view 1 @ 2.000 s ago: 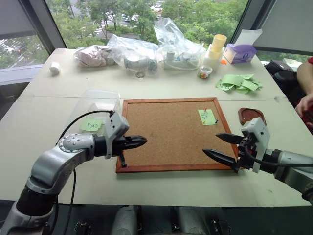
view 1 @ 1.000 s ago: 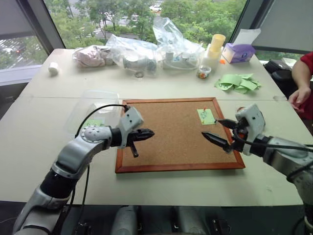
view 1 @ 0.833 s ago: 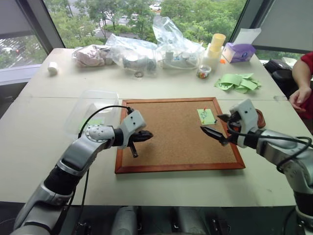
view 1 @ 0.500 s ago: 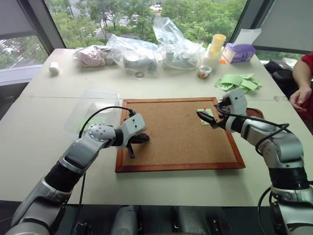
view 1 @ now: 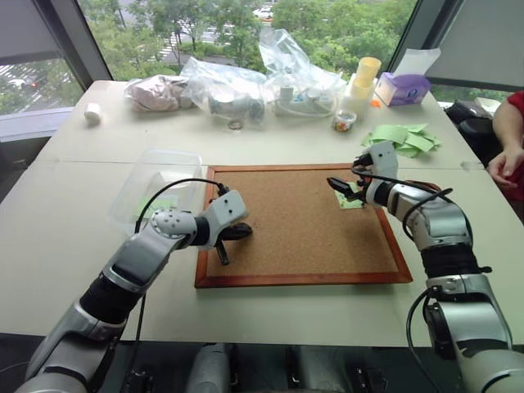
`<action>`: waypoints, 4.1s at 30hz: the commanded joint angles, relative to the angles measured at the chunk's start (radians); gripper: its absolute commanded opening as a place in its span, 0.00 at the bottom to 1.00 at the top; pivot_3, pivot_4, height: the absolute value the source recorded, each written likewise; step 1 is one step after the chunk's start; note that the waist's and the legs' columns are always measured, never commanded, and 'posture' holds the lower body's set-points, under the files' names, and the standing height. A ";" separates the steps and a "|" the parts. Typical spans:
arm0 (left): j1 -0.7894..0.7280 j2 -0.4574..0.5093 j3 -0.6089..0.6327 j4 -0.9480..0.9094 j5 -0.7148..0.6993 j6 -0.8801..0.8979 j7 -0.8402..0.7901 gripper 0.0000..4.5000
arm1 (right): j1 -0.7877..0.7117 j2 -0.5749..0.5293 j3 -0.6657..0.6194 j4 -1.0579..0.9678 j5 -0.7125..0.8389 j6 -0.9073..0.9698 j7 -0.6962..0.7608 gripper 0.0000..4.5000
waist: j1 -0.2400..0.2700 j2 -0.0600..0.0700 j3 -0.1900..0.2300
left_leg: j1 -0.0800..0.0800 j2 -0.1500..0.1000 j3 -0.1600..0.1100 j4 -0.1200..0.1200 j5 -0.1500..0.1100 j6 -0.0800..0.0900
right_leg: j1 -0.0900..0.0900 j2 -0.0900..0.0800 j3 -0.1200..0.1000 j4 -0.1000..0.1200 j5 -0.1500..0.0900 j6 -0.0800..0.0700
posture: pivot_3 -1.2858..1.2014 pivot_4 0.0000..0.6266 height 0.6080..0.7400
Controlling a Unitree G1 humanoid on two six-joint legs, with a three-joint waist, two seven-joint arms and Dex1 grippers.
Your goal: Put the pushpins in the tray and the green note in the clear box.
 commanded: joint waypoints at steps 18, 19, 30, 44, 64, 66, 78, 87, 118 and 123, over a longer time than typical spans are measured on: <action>0.022 -0.008 0.011 0.013 0.030 0.013 0.019 0.00 | -0.019 0.034 -0.107 0.022 -0.005 -0.047 0.011 0.13 | -0.004 0.000 0.000 | 0.001 0.000 0.001 0.000 0.000 -0.001 | 0.000 0.000 0.000 0.001 0.000 0.000 | 0.52 0.24 0.96; 0.022 -0.008 0.010 0.013 0.031 0.013 0.018 0.00 | -0.017 0.034 -0.108 0.021 -0.006 -0.043 0.010 0.13 | -0.004 0.000 0.000 | 0.001 0.000 0.000 0.000 0.000 -0.001 | 0.000 0.000 0.000 0.002 0.000 0.000 | 0.52 0.24 0.96; 0.023 -0.016 0.004 0.021 0.036 0.006 0.019 0.00 | -0.009 0.034 -0.099 0.057 -0.026 -0.044 0.021 0.13 | -0.003 0.000 0.000 | 0.001 0.000 0.001 0.000 0.000 -0.001 | 0.000 0.000 0.000 0.002 0.000 0.000 | 0.52 0.24 0.96; 0.027 -0.014 0.007 0.015 0.040 0.006 0.019 0.00 | -0.027 0.046 -0.106 0.081 -0.041 -0.064 0.015 0.01 | -0.004 0.000 0.000 | 0.001 0.000 0.001 0.000 0.000 -0.001 | 0.000 0.000 0.000 0.002 0.000 0.000 | 0.52 0.24 0.96; 0.022 -0.006 -0.017 0.009 0.057 0.028 -0.011 0.00 | 0.069 0.053 -0.179 -0.169 -0.006 -0.107 -0.020 0.01 | -0.004 0.002 0.000 | 0.001 0.000 0.001 0.000 0.000 -0.001 | 0.000 0.000 0.000 0.002 0.000 0.000 | 0.52 0.24 0.96; 0.022 -0.006 -0.018 0.006 0.056 0.027 -0.017 0.00 | 0.082 0.046 -0.198 -0.193 0.007 -0.092 -0.031 0.01 | -0.004 0.002 0.000 | 0.001 0.000 0.001 0.000 0.000 -0.001 | 0.000 0.000 0.000 0.002 0.000 0.000 | 0.52 0.24 0.96; 0.015 0.053 0.000 0.007 0.048 -0.048 -0.101 0.00 | 0.248 -0.095 -0.370 -0.311 -0.033 0.065 -0.226 0.01 | -0.010 0.002 0.000 | 0.001 0.001 0.001 -0.001 0.000 -0.001 | 0.000 0.000 0.001 0.001 0.000 0.000 | 0.52 0.24 0.96; -0.004 0.038 -0.006 0.042 0.063 -0.079 -0.112 0.00 | 0.196 -0.089 -0.379 -0.179 -0.039 0.090 -0.270 0.01 | -0.007 0.005 -0.001 | 0.003 0.000 0.003 -0.001 0.000 -0.001 | 0.000 0.001 0.003 0.002 0.000 0.000 | 0.52 0.24 0.96; 0.018 0.032 0.008 0.017 0.069 -0.063 -0.105 0.00 | 0.351 -0.121 -0.208 -0.524 0.046 0.115 -0.044 0.99 | -0.003 0.005 -0.002 | 0.002 0.001 0.002 -0.001 0.000 -0.001 | 0.000 0.001 0.003 0.001 0.000 0.000 | 0.52 0.24 0.96; 0.019 0.032 0.005 0.020 0.072 -0.067 -0.109 0.00 | 0.402 -0.056 -0.184 -0.612 0.093 0.129 -0.025 0.99 | -0.003 0.005 -0.002 | 0.002 0.000 0.001 -0.001 0.000 0.000 | 0.000 0.001 0.003 0.001 0.000 0.000 | 0.52 0.24 0.96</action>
